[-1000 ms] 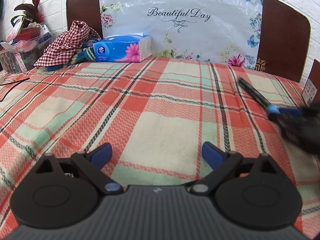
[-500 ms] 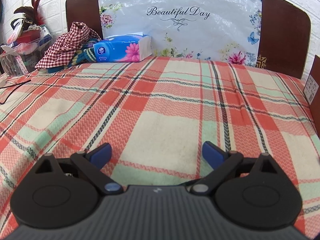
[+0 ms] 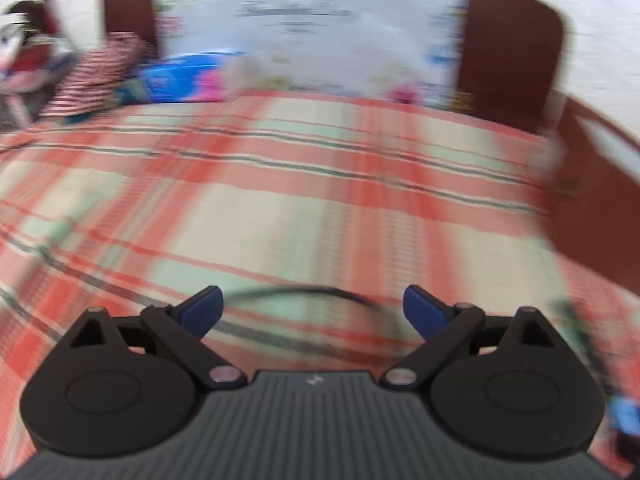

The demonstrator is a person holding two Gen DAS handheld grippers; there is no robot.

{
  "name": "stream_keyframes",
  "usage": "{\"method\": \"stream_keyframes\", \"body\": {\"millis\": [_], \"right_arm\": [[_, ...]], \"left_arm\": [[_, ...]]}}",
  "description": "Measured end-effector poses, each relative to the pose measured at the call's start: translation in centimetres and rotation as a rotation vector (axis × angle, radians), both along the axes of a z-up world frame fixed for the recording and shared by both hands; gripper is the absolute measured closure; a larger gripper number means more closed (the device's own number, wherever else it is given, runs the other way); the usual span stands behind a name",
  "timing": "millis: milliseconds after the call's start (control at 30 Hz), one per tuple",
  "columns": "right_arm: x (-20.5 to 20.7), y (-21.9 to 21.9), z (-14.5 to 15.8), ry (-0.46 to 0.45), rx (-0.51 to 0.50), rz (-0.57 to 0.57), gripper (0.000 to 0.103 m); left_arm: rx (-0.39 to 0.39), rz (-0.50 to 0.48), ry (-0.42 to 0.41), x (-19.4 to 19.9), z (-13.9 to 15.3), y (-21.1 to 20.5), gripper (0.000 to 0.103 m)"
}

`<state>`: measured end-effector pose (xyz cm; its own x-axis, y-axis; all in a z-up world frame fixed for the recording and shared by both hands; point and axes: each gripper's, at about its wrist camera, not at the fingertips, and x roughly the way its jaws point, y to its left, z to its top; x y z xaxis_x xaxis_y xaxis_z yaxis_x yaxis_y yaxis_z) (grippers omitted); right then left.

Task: Organize objects
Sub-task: 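Hold the marker with the right gripper while the left gripper grasps it, then lower the marker into the brown box and open the left gripper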

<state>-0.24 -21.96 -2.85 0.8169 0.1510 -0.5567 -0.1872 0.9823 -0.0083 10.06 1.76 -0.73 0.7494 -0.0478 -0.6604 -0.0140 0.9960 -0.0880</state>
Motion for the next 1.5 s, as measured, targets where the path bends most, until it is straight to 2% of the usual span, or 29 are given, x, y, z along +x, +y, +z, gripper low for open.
{"method": "stream_keyframes", "body": {"millis": [100, 233, 300, 400, 433, 533, 567, 600, 633, 667, 767, 833, 900, 1067, 1233, 1333, 1367, 1467, 1500], "right_arm": [[-0.2, 0.0, -0.1, -0.007, -0.006, 0.004, 0.073], [-0.2, -0.5, -0.2, -0.011, 0.014, 0.009, 0.073], [-0.2, -0.6, -0.2, -0.013, 0.018, 0.013, 0.073], [-0.2, -0.7, -0.3, -0.019, 0.017, 0.022, 0.072], [-0.2, -0.7, -0.3, -0.020, 0.018, 0.026, 0.072], [0.0, -0.9, -0.4, -0.023, 0.028, 0.039, 0.072], [0.1, -0.9, -0.4, -0.021, 0.032, 0.044, 0.072], [0.2, -0.9, -0.4, -0.021, 0.034, 0.053, 0.074], [0.2, -0.8, -0.4, -0.022, 0.037, 0.071, 0.079], [0.2, -0.5, -0.4, -0.023, 0.040, 0.093, 0.085], [-0.4, 0.0, -0.3, -0.055, 0.017, 0.124, 0.085], [-1.1, -0.1, 0.2, -0.112, 0.021, 0.125, 0.083], [-1.7, -0.5, 1.0, -0.189, 0.027, 0.109, 0.083], [-1.4, -2.1, 3.3, -0.358, 0.037, 0.010, 0.083], [1.8, -4.4, 5.5, -0.462, 0.046, -0.091, 0.083], [5.4, -6.0, 6.0, -0.468, 0.052, -0.170, 0.083], [6.8, -6.6, 5.9, -0.450, 0.057, -0.193, 0.081], [9.0, -8.6, 4.6, -0.396, 0.105, -0.275, 0.056], [8.6, -9.3, 4.1, -0.419, 0.135, -0.280, 0.057]], "left_arm": [[-0.125, -0.147, 0.040, -1.3, 2.3, -3.6, 0.010], [-0.120, -0.299, 0.096, -1.7, 3.3, -9.1, 0.018], [-0.125, -0.332, 0.155, -1.3, 2.5, -11.1, 0.024], [-0.100, -0.309, 0.258, -0.3, 0.1, -12.7, 0.032], [-0.100, -0.300, 0.260, 0.0, -0.6, -12.8, 0.031], [-0.029, -0.307, 0.201, -1.1, -0.9, -13.8, 0.031], [-0.003, -0.313, 0.185, -1.4, -1.0, -14.1, 0.037], [0.013, -0.330, 0.168, -1.7, -1.0, -14.4, 0.054], [0.024, -0.354, 0.156, -1.9, -0.8, -14.6, 0.062], [0.024, -0.372, 0.153, -2.1, -0.7, -14.8, 0.068], [-0.015, -0.388, 0.163, -2.1, 0.1, -14.8, 0.074], [-0.038, -0.398, 0.124, -2.3, 1.5, -15.0, 0.076], [-0.036, -0.425, 0.044, -2.8, 3.6, -15.4, 0.078], [-0.047, -0.502, -0.117, -2.6, 9.0, -17.6, 0.080], [-0.008, -0.547, -0.212, 0.3, 12.3, -21.9, 0.081], [0.040, -0.544, -0.239, 2.7, 12.6, -24.8, 0.074], [0.075, -0.524, -0.244, 3.4, 12.4, -25.6, 0.067], [0.136, -0.467, -0.210, 5.1, 10.9, -26.6, 0.065], [0.131, -0.461, -0.191, 5.3, 10.6, -26.3, 0.064]]}}
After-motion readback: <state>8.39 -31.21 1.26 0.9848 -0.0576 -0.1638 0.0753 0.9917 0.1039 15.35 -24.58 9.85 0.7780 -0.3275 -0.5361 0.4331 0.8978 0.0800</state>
